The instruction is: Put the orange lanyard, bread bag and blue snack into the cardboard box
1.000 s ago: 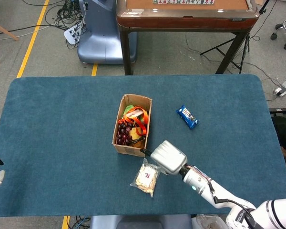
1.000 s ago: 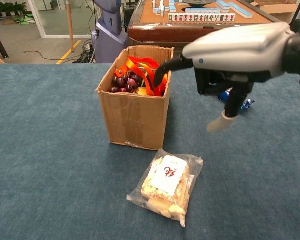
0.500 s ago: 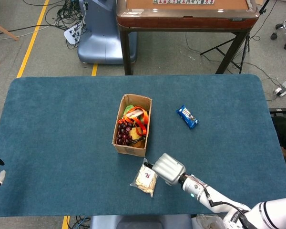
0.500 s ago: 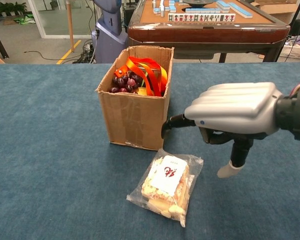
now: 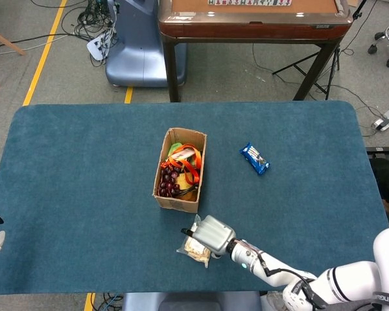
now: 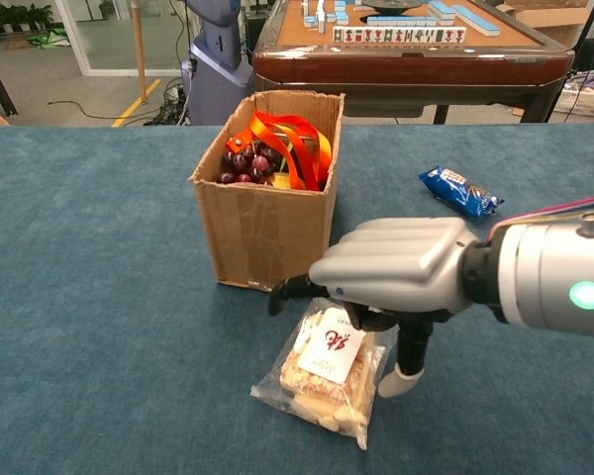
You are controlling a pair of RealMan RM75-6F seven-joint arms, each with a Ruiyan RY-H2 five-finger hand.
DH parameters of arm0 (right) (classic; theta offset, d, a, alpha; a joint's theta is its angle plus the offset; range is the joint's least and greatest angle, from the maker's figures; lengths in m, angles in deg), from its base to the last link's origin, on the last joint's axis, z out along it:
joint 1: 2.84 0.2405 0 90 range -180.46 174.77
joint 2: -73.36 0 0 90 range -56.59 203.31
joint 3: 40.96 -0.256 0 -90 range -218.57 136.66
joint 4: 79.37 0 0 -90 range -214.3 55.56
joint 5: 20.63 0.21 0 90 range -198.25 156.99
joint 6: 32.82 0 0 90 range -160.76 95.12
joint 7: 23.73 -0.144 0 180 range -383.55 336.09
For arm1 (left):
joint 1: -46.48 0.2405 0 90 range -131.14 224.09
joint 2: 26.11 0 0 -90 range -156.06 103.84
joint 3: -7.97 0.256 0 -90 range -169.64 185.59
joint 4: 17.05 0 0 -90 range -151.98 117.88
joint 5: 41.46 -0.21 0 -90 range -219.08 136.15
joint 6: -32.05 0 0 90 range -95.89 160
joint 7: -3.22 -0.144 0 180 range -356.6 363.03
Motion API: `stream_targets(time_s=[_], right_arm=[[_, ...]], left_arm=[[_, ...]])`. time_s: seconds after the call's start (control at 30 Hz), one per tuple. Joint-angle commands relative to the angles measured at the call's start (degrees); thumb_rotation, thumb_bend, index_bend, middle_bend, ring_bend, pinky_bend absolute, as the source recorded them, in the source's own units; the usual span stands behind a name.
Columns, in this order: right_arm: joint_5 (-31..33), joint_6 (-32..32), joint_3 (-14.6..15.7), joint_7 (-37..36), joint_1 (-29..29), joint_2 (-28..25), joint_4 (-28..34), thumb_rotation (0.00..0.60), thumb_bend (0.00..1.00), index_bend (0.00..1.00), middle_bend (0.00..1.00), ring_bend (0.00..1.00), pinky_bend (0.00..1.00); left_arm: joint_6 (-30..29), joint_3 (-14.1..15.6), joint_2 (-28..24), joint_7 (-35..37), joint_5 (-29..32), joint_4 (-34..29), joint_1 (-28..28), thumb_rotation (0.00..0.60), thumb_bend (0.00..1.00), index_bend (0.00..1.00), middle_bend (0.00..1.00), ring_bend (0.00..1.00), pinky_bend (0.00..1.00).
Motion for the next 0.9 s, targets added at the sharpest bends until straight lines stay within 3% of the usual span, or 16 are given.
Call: stream_targets(time_s=[0.03,0.63,0.73,0.9], right_arm=[[1.86,1.02,-0.42,0.13,1.26,1.37,-0.61,0.6,0.0,0.15,1.0,1.0,1.0],[16.34,2.17,-0.56,1.87,8.73,4.2,-4.56,0.6,0.0,0.15,1.0,1.0,1.0],[17.67,2.35,-0.32,1.22,9.43,3.99,-4.6,0.6,0.02,0.23,1.0,1.0,1.0],[17.64,1.75,0.19,0.43,9.91,3.95,-4.83,0.6,0.09,0.49,1.0,1.0,1.0]], left_arm=[[-0.23,-0.02,-0.18,0.17,-0.14,-0.14,0.11,0.6,0.35,0.47,0.55,0.38,0.6],[-0.33,-0.28,-0.93,1.76,0.15,-0.17,0.31,0.6,0.35,0.47,0.55,0.38,0.6],[-0.25,-0.28,-0.92,1.68,0.15,-0.16,0.26,0.6,0.35,0.47,0.55,0.38,0.6],[-0.27,-0.26,-0.88,1.59,0.14,-0.13,0.28,0.6,0.35,0.47,0.55,0.38,0.6]])
